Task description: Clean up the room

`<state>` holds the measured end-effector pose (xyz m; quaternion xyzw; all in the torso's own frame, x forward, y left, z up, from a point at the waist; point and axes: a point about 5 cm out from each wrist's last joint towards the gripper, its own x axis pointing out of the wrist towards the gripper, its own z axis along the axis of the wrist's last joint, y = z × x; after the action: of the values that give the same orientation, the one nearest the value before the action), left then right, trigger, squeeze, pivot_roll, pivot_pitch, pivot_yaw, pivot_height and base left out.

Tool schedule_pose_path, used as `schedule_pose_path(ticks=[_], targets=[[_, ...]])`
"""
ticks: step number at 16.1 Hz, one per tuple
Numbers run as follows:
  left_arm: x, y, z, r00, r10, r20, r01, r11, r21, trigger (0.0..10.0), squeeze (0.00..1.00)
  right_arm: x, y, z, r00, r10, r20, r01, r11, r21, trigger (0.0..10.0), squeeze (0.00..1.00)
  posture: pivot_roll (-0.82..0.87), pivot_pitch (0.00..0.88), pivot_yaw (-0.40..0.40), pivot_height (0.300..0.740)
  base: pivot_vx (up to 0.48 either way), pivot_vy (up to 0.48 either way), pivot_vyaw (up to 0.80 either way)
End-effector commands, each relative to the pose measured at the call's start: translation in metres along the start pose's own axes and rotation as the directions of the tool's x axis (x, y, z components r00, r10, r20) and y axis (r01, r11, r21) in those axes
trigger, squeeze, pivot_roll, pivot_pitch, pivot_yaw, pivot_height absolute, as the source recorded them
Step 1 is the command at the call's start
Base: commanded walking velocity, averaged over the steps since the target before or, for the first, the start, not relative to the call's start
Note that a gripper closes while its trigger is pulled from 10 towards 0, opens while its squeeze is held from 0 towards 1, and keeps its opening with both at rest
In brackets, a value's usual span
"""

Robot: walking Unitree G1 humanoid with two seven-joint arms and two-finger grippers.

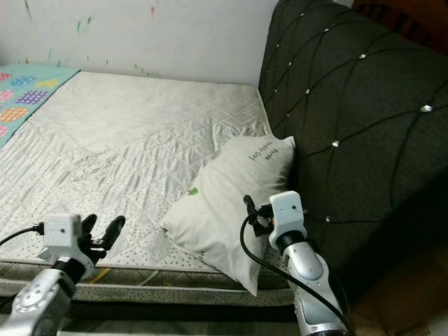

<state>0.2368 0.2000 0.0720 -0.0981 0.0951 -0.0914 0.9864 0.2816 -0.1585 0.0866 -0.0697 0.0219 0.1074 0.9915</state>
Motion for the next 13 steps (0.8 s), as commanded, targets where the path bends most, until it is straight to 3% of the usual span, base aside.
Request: schedule_pose_path(ticks=[1, 4, 13], targets=[[0.002, -0.004, -0.004, 1.0, -0.025, -0.007, 0.024, 0.999, -0.03, 10.0, 0.0, 0.001, -0.003, 0.006, 1.0, -0.009, 0.02, 0.009, 1.0, -0.003, 10.0, 0.0, 0.03, 0.0, -0.087, 0.74, 0.0, 0.0, 0.0], [0.001, -0.011, -0.007, 0.999, -0.036, -0.006, 0.036, 0.998, -0.042, 10.0, 0.0, 0.001, -0.003, 0.005, 1.0, -0.013, 0.017, 0.013, 1.0, 0.001, 10.0, 0.0, 0.03, 0.0, -0.087, 0.74, 0.0, 0.0, 0.0], [0.002, -0.015, -0.009, 0.999, -0.046, -0.001, 0.046, 0.995, -0.093, 10.0, 0.0, 0.002, -0.004, 0.005, 1.0, -0.005, 0.009, 0.005, 1.0, 0.005, 10.0, 0.0, 0.03, 0.0, -0.096, 0.74, 0.0, 0.443, 0.0]])
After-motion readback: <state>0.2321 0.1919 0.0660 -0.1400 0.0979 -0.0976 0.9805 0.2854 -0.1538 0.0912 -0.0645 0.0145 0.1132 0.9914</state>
